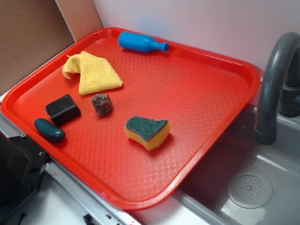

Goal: Grab the green sponge.

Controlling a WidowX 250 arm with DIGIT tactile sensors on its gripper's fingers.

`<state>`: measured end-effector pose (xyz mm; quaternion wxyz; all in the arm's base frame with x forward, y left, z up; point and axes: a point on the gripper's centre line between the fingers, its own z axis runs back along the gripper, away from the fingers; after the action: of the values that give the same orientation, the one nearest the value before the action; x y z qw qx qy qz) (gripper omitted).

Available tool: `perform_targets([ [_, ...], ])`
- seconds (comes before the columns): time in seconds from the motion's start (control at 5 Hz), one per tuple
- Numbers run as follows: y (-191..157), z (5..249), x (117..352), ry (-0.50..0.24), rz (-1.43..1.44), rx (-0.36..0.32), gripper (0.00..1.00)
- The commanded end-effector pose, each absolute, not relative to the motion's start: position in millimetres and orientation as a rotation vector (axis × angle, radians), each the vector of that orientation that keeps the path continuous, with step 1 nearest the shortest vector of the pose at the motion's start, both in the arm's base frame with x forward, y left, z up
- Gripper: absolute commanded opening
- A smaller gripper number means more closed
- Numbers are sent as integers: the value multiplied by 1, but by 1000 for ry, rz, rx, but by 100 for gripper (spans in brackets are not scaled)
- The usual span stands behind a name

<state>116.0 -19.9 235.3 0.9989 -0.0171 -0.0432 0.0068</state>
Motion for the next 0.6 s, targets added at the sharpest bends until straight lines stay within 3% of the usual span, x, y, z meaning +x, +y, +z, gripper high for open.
perform_targets([
  [0.0,-20,235,116,-86,14,-34,100],
  [0.4,-53,214,159,-65,-434,-102,100],
])
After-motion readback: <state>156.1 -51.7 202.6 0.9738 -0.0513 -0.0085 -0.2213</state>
